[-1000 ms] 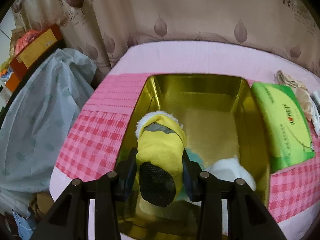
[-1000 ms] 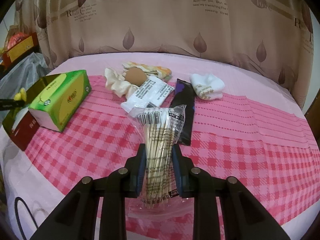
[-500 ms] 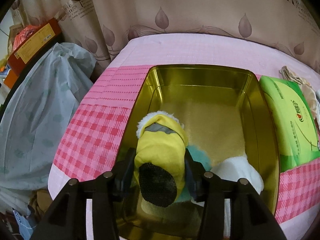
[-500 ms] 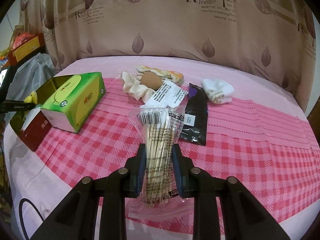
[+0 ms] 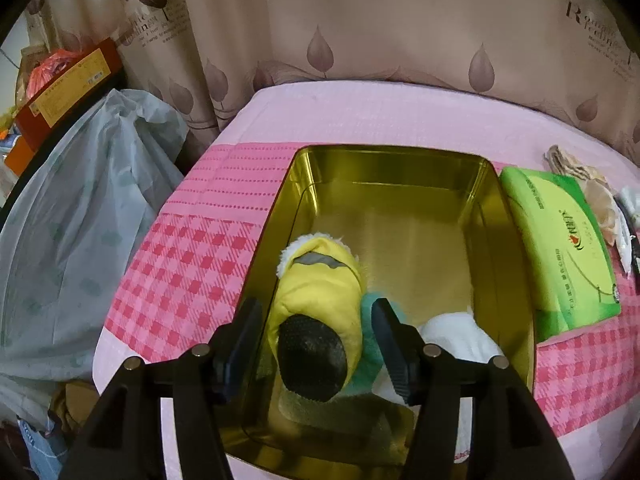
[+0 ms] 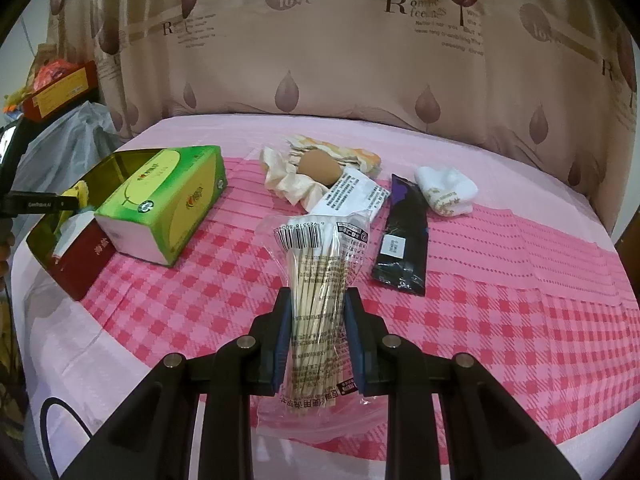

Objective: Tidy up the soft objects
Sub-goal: 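Carry the yellow plush toy into the gold tin and open the left gripper, then carry the bag of wooden sticks into the gold tin and open the right gripper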

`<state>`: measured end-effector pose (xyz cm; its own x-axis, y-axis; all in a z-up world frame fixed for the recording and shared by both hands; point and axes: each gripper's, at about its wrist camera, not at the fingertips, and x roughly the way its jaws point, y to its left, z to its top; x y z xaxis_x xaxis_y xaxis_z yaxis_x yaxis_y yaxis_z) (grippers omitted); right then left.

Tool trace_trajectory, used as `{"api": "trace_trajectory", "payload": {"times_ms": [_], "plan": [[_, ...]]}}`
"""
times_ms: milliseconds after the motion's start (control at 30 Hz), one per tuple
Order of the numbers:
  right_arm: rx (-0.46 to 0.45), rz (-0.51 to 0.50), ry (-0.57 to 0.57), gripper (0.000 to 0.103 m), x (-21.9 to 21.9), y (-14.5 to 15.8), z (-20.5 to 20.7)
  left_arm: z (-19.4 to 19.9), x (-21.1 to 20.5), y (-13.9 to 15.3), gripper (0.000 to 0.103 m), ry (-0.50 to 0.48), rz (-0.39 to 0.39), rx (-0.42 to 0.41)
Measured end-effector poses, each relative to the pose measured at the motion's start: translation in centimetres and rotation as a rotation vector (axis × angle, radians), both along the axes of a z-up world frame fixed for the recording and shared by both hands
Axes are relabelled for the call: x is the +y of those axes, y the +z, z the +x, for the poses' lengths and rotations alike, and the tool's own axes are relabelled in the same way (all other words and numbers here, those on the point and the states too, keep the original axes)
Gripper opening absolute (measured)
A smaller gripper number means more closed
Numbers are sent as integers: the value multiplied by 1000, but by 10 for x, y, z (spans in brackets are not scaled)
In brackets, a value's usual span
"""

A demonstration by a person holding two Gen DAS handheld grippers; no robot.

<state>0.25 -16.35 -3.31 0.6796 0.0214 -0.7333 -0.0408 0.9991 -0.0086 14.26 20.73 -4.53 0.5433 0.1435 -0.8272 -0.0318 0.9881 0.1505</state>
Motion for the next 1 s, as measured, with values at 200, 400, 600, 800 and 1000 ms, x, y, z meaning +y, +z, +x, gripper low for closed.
{"api": "trace_trajectory", "payload": {"times_ms": [200, 400, 600, 800, 1000], "plan": [[-4, -5, 25, 23, 10, 2, -1, -5, 4, 8, 62, 8, -30, -26], [-8, 3, 70, 23, 25, 7, -2, -11, 2, 13, 62, -10, -51, -35], [-10, 2, 152, 23, 56, 12, -2, -19, 2, 19, 63, -9, -51, -57], [-9, 5, 236, 23, 86, 16, -3, -27, 7, 27, 64, 6, -64, -82], [-6, 9, 330, 23, 121, 21, -2, -38, 14, 32, 64, 33, -66, -100]]}}
